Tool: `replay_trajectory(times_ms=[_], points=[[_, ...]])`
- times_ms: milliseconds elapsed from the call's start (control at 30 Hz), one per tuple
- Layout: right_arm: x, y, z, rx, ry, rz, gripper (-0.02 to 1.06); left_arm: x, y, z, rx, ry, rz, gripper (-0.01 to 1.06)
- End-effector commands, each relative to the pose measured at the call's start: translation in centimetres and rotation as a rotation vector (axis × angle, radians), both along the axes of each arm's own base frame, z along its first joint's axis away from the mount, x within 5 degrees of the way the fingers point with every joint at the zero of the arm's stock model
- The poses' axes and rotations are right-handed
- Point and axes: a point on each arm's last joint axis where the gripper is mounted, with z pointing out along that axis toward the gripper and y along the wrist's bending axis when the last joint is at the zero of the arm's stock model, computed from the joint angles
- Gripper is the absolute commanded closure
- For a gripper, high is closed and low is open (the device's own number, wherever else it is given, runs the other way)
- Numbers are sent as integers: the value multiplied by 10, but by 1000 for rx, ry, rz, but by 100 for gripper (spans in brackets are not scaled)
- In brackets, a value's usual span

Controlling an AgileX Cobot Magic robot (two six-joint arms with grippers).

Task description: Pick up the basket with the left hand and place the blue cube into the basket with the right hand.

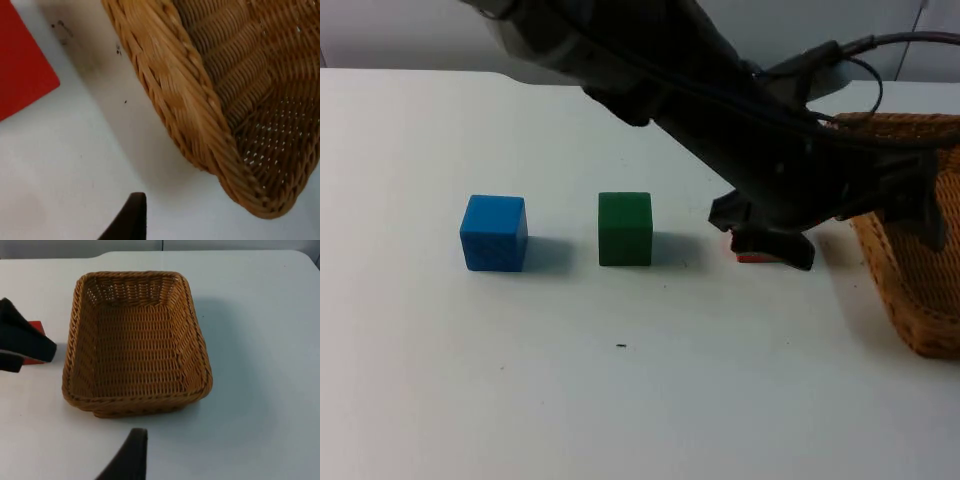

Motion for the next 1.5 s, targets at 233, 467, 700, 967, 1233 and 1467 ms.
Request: replay_trajectory(times_ms=[233,467,700,967,1233,1467], points=[[0,0,1,-7,-11,-2,0,2,-29,-35,36,83,11,2],[0,0,1,-7,-11,-2,0,3,-45,-53,46,107,24,3],[0,0,1,-7,-11,-2,0,3,-56,-51,26,78,61,3],[0,0,1,-8,-11,-3,0,5,-55,-53,23,100,118,5],[0,0,1,-8,-11,-3,0,4,-56,-56,26,111,118,40],[0,0,1,-8,-11,-3,0,6,-59,-54,5,79,163,88]])
